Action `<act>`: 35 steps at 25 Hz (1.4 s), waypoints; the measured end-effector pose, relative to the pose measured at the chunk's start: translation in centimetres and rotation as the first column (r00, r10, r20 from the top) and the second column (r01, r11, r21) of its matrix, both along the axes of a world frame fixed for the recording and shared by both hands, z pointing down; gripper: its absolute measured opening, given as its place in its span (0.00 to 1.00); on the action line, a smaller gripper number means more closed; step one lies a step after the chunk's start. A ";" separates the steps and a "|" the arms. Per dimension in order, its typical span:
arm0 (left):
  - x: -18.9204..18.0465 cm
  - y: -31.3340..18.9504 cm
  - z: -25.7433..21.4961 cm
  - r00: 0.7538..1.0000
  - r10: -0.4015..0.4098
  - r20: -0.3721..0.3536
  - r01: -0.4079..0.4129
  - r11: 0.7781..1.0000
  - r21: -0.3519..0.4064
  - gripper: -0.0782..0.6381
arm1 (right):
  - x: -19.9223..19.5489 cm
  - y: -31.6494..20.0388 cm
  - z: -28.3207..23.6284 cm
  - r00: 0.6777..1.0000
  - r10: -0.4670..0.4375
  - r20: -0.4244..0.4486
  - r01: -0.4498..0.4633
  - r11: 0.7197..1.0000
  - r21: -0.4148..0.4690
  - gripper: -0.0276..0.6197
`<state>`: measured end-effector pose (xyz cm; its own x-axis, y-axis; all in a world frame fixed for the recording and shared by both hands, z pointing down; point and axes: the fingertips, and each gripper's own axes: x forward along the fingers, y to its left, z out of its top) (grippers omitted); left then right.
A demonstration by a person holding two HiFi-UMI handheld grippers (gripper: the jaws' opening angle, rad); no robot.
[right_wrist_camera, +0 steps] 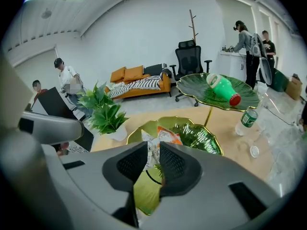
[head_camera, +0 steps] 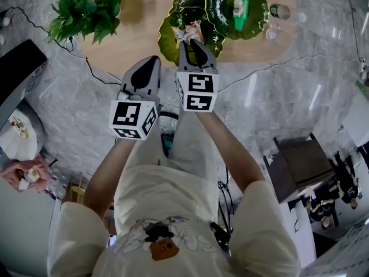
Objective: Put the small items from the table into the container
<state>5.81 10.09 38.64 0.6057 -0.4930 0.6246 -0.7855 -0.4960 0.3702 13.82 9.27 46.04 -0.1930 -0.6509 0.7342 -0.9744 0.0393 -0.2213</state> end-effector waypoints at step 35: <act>1.3 -1.6 -14.2 0.999 0.026 -0.034 -0.021 0.992 0.125 0.12 | -0.5 -1.8 -19.8 0.997 -0.046 0.056 0.034 0.977 0.212 0.08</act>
<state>7.07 8.49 24.49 0.6384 -0.5511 0.5373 -0.7608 -0.5581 0.3313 13.28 7.50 26.25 -0.2619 -0.7804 0.5678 -0.9561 0.1300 -0.2625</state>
